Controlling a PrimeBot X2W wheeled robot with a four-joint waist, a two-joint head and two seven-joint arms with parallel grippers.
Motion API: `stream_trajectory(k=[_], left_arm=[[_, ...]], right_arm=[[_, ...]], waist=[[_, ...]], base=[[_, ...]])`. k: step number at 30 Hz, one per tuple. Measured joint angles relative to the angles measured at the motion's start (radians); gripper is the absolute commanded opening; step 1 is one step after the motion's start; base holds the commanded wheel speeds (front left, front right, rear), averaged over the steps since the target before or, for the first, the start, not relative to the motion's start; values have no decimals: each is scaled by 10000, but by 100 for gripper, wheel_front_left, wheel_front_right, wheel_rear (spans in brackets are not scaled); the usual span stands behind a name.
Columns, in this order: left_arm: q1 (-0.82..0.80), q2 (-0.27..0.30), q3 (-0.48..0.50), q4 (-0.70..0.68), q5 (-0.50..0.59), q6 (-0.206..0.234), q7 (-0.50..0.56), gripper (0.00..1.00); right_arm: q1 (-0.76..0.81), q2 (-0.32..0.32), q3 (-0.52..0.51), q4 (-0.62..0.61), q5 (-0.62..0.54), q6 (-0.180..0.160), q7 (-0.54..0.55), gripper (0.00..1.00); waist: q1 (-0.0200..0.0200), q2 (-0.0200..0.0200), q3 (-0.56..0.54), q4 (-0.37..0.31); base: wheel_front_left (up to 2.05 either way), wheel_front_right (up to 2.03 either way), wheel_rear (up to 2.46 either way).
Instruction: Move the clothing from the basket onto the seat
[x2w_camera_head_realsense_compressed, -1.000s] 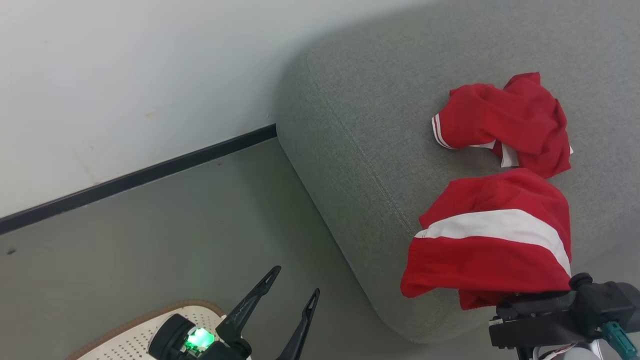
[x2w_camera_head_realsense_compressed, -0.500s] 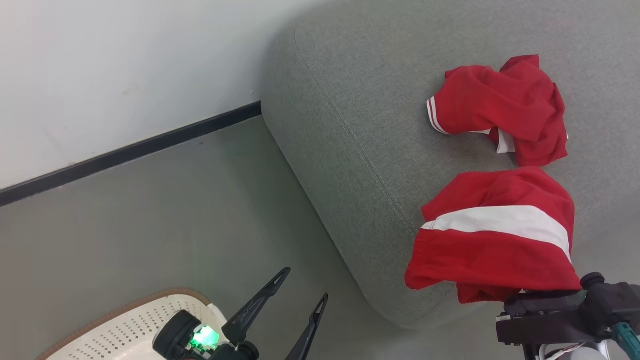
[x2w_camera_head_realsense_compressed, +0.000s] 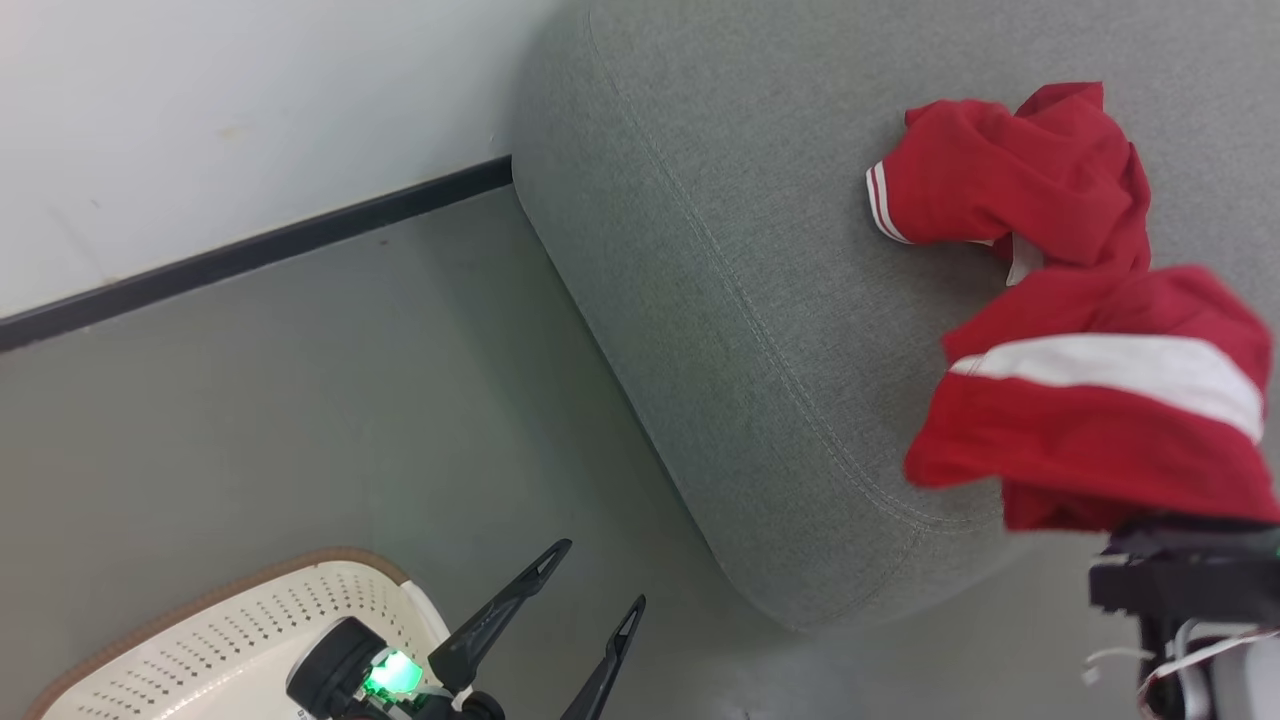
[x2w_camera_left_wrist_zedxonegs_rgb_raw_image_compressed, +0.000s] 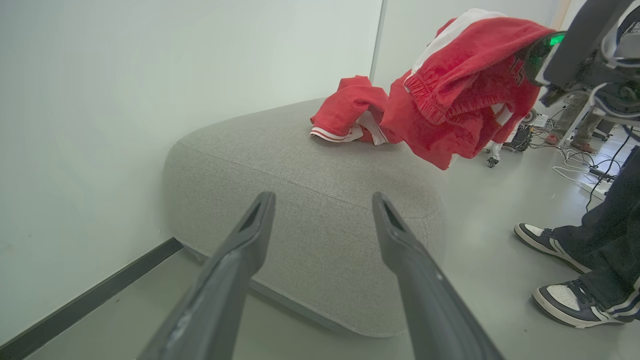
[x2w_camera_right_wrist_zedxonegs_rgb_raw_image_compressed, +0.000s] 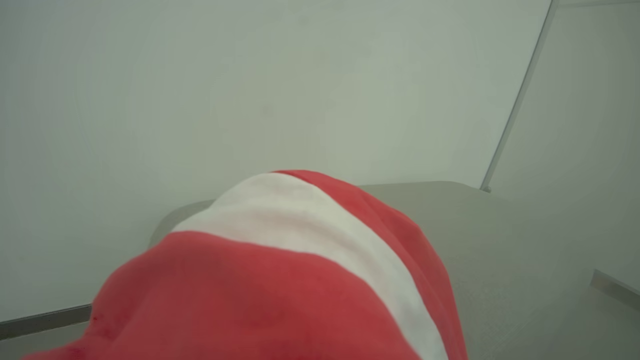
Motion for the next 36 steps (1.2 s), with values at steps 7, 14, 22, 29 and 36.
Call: stream_trajectory(k=[7, 14, 22, 29, 36], left_arm=[[-5, 345, 33, -159, 171, 0, 0, 100], [-88, 550, 144, -274, 171, -2, -4, 100], [-318, 665, 23, -345, 199, -4, -31, 100], [-645, 713, -73, -395, 199, -4, -31, 100], [-584, 1103, 125, -681, 198, -12, -31, 100]], right_arm=[[-1199, -570, -725, -309, 182, 222, -2, 0], [-2763, -1049, -1352, -405, 604, 512, -2, 0], [-4305, -1685, -1825, -203, 606, 694, -6, 0], [-5151, -2295, -2522, 1453, 706, 721, -8, 0], [-5911, -2464, -2947, 3221, 917, 702, -6, 0]], waist=[[0, 0, 465, -28], [1, 1, 969, -12], [1, 0, 1421, 240], [0, 0, 1720, 638], [0, 0, 2069, 903]], base=[[0, 0, 0], [0, 0, 0], [0, 0, 0], [0, 0, 0], [0, 0, 0]])
